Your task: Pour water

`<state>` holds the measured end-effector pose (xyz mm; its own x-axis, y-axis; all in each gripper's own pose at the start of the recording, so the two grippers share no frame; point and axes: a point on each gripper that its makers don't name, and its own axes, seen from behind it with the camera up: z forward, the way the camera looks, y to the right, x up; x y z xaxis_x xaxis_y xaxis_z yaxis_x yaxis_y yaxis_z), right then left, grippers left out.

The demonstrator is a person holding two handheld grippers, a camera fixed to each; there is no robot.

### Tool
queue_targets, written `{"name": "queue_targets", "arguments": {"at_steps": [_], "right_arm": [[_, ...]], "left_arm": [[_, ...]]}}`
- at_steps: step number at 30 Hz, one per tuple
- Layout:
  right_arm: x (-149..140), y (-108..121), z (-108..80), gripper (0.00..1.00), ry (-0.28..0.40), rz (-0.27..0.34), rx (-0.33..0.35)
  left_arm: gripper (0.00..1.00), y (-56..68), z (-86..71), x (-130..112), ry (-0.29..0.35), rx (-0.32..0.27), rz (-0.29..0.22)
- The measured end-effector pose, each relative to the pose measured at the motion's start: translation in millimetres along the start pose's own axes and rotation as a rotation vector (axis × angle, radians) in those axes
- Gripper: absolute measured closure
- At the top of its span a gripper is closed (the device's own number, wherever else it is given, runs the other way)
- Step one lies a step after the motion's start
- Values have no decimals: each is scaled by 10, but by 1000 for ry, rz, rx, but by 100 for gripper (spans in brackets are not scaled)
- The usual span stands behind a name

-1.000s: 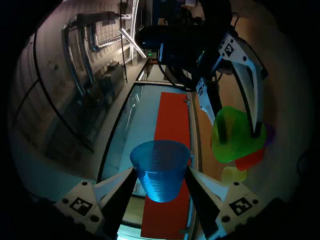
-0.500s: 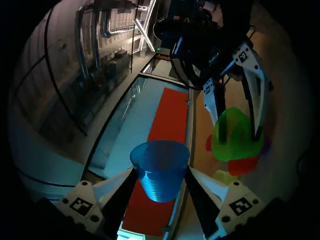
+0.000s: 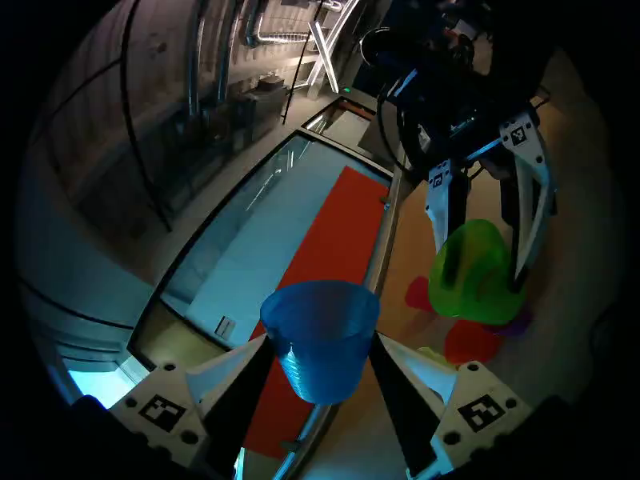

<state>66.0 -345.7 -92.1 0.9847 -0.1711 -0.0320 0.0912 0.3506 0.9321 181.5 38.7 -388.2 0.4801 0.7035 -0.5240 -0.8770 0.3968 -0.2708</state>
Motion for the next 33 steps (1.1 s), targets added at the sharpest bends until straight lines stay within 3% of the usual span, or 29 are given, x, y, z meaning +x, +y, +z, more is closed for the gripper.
{"name": "queue_targets", "arguments": {"at_steps": [12, 14, 15, 17, 20, 23, 29, 33], "right_arm": [[19, 13, -46, 11, -1, -3, -4], [18, 17, -53, 11, 0, -2, -5], [19, 17, -55, 11, 0, -2, -5], [22, 15, -58, 11, 0, -1, -5], [25, 15, -63, 12, 0, -4, -7], [26, 21, -66, 12, 0, -4, -8], [29, 22, -71, 11, 2, -2, -10], [25, 24, -78, 11, 1, -2, -11]], "left_arm": [[19, 133, -1796, 416, -40, -9, -168], [19, 113, -2239, -14, -48, -6, -220], [19, 186, -2333, -61, -52, -5, -240], [19, 405, -2437, -14, -58, -3, -277], [19, 910, -2399, 336, -68, 0, -324], [19, 1224, -2384, 526, -77, 1, -386], [20, 1452, -2337, 688, -88, 6, -485], [20, 1530, -2292, 672, -106, -1, -567]]}}
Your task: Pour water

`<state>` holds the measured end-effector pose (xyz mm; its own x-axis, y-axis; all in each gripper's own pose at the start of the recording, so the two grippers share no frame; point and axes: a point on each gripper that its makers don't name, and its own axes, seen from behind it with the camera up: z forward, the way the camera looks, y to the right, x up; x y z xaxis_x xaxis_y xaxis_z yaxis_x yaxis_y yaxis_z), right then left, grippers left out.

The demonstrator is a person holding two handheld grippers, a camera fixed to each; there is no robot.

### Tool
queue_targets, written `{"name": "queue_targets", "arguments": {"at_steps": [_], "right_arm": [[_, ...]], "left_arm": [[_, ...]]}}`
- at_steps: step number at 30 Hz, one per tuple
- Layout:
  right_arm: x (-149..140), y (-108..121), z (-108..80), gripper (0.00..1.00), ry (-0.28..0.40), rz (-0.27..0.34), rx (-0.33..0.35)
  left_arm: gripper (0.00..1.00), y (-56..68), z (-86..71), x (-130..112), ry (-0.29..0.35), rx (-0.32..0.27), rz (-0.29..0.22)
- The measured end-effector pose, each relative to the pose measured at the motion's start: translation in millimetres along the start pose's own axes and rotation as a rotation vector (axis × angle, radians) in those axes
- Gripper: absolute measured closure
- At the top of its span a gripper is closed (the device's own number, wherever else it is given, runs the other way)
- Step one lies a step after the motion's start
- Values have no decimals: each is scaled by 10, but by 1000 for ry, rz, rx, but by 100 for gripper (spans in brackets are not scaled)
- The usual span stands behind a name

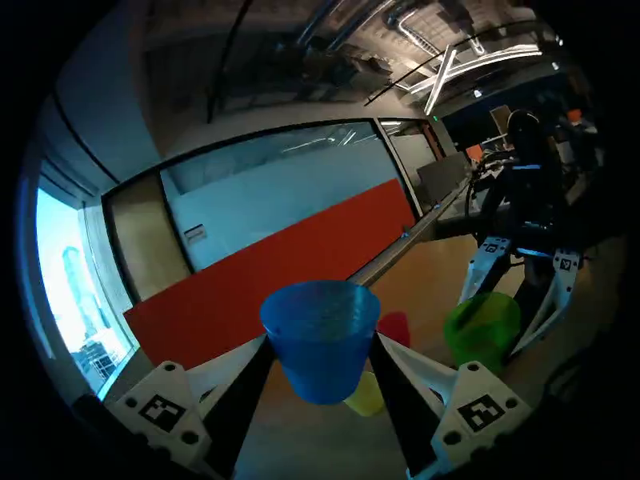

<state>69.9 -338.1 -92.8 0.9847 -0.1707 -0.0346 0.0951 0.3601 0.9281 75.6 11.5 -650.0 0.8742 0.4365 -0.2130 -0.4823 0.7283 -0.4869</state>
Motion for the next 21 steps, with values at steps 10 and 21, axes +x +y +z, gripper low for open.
{"name": "queue_targets", "arguments": {"at_steps": [10, 21], "right_arm": [[-9, 16, -41, 12, -2, 5, -6], [-19, 44, -90, 12, -3, 21, -10]], "left_arm": [[19, -9, 2, -53, -15, -23, -225], [19, 43, -44, -133, -47, -44, -327]]}}
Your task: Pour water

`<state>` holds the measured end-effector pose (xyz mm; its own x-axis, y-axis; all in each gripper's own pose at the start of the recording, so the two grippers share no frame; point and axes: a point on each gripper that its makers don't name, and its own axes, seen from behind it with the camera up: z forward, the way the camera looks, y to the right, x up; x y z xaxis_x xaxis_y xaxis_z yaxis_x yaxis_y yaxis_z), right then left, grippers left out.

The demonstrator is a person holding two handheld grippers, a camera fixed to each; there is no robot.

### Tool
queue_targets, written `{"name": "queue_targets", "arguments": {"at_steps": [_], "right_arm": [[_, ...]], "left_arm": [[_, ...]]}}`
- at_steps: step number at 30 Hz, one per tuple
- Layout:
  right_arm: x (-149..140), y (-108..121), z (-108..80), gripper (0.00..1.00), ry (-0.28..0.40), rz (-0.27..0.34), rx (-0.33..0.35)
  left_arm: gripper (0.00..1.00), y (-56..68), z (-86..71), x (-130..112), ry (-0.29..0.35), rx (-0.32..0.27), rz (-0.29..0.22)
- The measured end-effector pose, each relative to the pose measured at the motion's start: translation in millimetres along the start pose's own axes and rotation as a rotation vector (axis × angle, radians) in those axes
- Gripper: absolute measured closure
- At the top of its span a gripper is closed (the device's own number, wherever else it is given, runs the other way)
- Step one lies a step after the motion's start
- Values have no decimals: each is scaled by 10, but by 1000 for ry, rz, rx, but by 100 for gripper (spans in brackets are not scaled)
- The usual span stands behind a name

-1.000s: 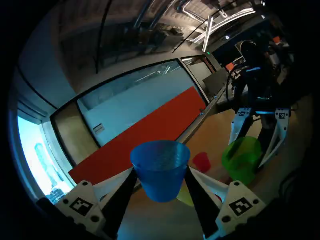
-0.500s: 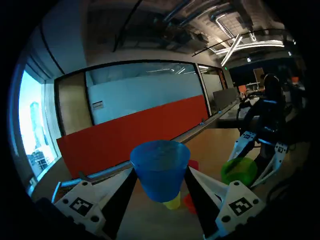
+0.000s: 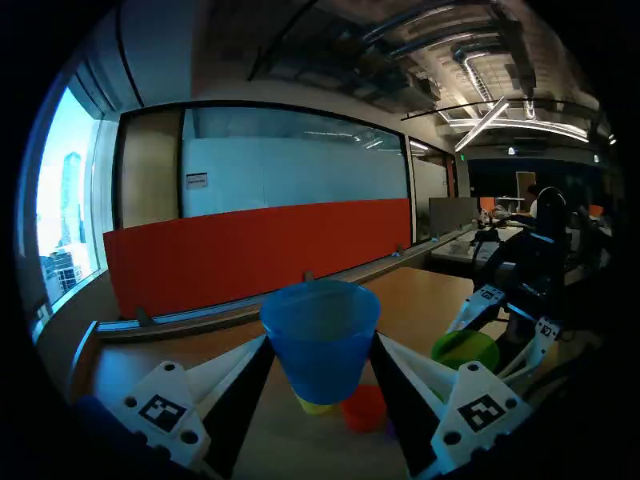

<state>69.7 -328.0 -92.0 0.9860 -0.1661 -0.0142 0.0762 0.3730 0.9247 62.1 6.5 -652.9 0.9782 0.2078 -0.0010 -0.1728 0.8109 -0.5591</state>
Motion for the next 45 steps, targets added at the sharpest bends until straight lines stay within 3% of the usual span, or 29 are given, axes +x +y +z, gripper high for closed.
{"name": "queue_targets", "arguments": {"at_steps": [26, 33, 45], "right_arm": [[-234, 55, -299, 11, -96, 31, 7], [-318, 79, -368, 11, -128, 26, 1], [-558, 94, -511, 11, -197, 47, -2]], "left_arm": [[18, 176, -15, -676, -190, -79, 31], [19, 229, -20, -868, -234, -93, 64], [18, 316, -67, -1184, -304, -129, 60]]}}
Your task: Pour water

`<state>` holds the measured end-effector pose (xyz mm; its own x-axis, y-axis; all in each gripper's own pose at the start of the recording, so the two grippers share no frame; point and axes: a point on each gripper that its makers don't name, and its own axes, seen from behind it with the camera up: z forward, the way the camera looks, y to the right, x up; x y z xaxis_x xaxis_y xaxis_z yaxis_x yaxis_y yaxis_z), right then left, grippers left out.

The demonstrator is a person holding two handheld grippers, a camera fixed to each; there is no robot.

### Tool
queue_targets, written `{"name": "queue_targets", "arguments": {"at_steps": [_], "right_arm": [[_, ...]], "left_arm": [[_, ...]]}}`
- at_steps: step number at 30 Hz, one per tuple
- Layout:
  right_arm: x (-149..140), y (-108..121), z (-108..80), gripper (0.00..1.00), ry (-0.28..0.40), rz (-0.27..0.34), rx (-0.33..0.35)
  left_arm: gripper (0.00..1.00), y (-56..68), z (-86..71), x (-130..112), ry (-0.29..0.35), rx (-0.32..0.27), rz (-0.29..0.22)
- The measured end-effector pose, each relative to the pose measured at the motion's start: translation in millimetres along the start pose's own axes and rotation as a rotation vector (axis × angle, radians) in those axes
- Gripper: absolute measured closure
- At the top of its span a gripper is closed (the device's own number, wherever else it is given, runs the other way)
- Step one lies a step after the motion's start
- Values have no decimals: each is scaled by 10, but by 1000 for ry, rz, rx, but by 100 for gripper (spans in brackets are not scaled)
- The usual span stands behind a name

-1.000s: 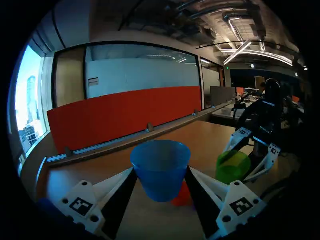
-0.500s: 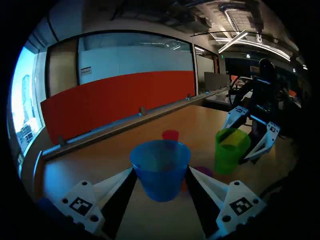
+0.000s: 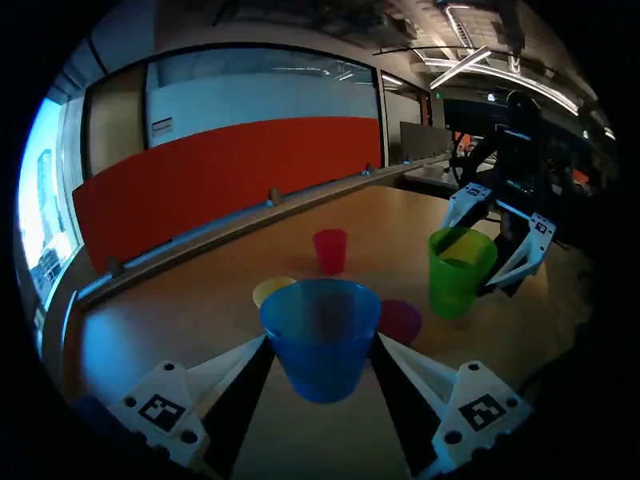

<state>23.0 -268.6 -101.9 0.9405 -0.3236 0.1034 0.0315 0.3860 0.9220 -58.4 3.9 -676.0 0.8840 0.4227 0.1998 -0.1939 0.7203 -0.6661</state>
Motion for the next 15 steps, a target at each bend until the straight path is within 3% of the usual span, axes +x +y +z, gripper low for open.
{"name": "queue_targets", "arguments": {"at_steps": [15], "right_arm": [[-210, 38, -96, 11, -62, -2, -1]], "left_arm": [[18, 99, 20, -205, -53, -43, 41]]}}
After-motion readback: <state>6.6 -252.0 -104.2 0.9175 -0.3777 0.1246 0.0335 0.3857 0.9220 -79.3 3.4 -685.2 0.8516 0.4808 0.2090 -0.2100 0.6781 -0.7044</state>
